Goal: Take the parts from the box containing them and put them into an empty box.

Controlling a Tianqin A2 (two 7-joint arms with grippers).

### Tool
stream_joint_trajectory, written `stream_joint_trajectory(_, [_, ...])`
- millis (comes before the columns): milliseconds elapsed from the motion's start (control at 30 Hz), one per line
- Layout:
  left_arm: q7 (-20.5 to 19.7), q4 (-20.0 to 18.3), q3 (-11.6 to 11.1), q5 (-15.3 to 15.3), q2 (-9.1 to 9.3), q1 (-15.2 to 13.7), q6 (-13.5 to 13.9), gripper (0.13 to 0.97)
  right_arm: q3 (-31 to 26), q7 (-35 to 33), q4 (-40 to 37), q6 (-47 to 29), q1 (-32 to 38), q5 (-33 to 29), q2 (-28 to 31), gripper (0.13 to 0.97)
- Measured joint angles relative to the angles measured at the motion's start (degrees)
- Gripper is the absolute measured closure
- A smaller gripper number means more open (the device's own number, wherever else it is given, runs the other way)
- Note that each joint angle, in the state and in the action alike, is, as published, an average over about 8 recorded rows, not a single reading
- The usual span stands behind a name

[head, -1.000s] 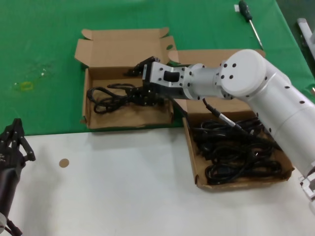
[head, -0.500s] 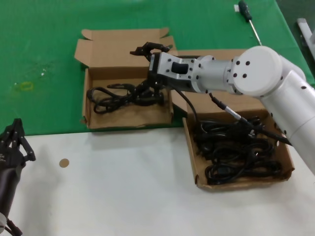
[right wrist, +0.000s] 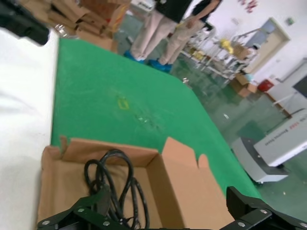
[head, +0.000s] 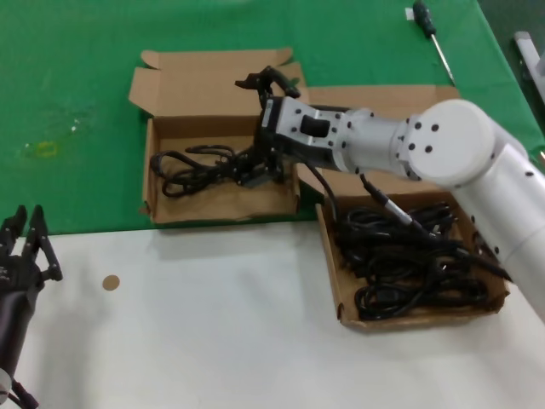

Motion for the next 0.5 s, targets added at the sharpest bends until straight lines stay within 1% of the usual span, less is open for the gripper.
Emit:
stream_joint_trajectory(67, [0.0, 0.0, 0.0, 0.0, 0.0, 0.0, 0.0, 0.915, 0.67, 0.05, 0.81, 0.86, -1.27, 0.71, 0.07, 0.33])
stream_joint_trajectory(167, [0.0, 0.0, 0.0, 0.0, 0.0, 0.0, 0.0, 0.906, 1.78, 0.14, 2.15, 2.29, -3.38, 1.88, 0.2, 0.28])
stream_joint_trajectory(333, [0.0, 0.0, 0.0, 0.0, 0.0, 0.0, 0.0, 0.836, 3.77, 0.29, 4.54, 4.84, -7.16, 3.99, 0.41, 0.196])
stream_joint_trajectory(433, [0.0, 0.0, 0.0, 0.0, 0.0, 0.0, 0.0, 0.794, 4.97, 0.39, 5.99, 6.38, -9.44, 5.25, 0.54, 0.18])
stream_joint_trajectory(467, [0.0, 0.0, 0.0, 0.0, 0.0, 0.0, 0.0, 0.794, 5.36, 0.42, 6.46, 6.88, -10.18, 5.66, 0.59, 0.172])
stream_joint_trajectory(500, [0.0, 0.0, 0.0, 0.0, 0.0, 0.0, 0.0, 0.771, 5.75, 0.45, 6.93, 7.38, -10.95, 6.07, 0.63, 0.165])
